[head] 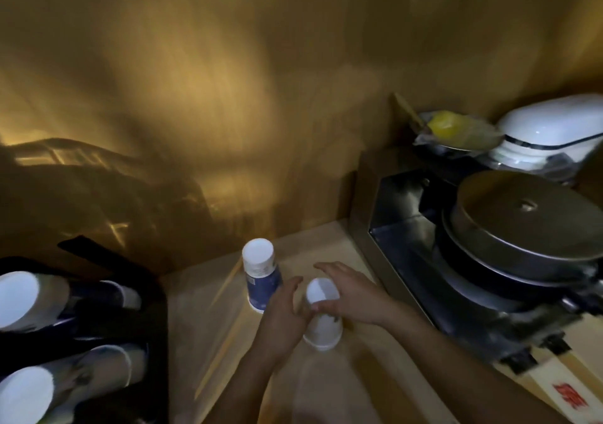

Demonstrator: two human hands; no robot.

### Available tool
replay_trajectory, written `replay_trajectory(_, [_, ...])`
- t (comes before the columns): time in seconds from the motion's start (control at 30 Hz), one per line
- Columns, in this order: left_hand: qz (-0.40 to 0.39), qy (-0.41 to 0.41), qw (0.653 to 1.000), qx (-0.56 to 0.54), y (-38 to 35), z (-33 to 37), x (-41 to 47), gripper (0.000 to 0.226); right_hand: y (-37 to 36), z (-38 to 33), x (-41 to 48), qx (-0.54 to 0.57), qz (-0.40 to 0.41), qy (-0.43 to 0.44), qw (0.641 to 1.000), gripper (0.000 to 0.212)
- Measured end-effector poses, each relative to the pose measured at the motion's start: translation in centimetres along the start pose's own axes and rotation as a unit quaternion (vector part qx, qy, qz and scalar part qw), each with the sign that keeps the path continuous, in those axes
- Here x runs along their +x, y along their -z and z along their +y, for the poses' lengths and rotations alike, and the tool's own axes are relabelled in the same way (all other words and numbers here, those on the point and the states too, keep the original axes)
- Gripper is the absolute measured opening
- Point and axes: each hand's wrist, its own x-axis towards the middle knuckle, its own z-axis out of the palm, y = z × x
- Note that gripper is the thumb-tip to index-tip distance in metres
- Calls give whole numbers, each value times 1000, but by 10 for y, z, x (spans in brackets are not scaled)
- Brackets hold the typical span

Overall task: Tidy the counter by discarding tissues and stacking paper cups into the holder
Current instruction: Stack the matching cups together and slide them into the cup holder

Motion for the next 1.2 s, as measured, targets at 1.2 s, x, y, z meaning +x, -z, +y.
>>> replay_trajectory(1.2, [276,79,897,-335,132,-30,-73,20,28,-164,26,158,78,302,937,66])
